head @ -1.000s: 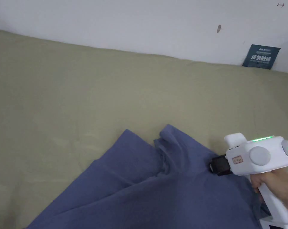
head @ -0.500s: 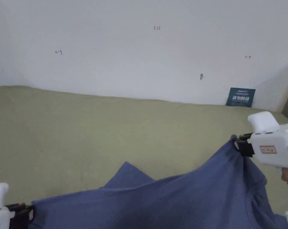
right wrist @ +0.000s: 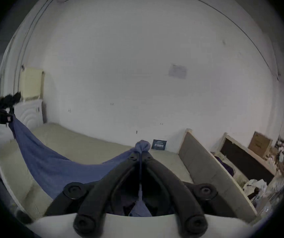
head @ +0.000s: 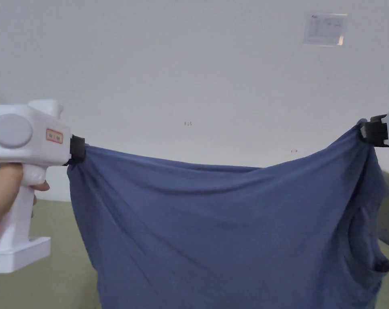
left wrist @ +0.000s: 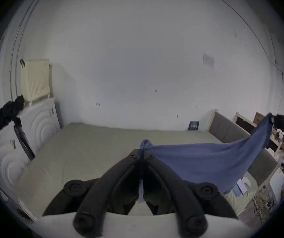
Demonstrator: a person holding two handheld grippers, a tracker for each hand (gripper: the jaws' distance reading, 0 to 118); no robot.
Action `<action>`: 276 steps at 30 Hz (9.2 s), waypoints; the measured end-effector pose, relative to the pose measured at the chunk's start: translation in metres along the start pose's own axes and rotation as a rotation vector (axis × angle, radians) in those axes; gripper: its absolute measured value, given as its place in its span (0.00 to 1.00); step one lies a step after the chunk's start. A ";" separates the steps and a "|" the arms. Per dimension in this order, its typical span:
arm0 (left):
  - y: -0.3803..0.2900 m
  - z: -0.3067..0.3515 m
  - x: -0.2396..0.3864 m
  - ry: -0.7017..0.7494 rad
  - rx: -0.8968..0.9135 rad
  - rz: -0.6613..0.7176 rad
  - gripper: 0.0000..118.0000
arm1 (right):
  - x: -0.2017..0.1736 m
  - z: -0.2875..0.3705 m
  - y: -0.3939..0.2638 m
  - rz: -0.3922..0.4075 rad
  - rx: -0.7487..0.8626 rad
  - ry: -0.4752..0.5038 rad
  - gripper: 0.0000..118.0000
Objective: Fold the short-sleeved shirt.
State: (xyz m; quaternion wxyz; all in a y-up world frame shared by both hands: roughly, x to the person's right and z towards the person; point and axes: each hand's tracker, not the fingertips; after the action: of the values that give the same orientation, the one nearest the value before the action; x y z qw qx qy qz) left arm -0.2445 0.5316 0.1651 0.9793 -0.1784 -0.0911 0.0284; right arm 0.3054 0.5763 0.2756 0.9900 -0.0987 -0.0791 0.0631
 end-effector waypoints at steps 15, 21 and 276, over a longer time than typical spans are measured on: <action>0.062 -0.043 0.009 0.193 0.000 -0.086 0.02 | 0.014 -0.086 0.038 -0.094 0.013 0.030 0.00; 0.101 -0.086 0.017 0.230 0.013 -0.100 0.02 | 0.001 -0.126 0.081 -0.045 0.021 -0.001 0.00; -0.363 -0.304 -0.057 0.214 -0.734 -0.044 0.72 | -0.006 -0.091 -0.439 -0.167 -0.693 0.086 0.00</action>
State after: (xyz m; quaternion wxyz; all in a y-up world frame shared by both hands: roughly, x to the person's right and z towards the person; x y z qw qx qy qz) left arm -0.2353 0.0826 0.0050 0.8547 -0.5170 0.0035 -0.0461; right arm 0.3629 0.1313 0.2764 0.9018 -0.4245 -0.0617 -0.0526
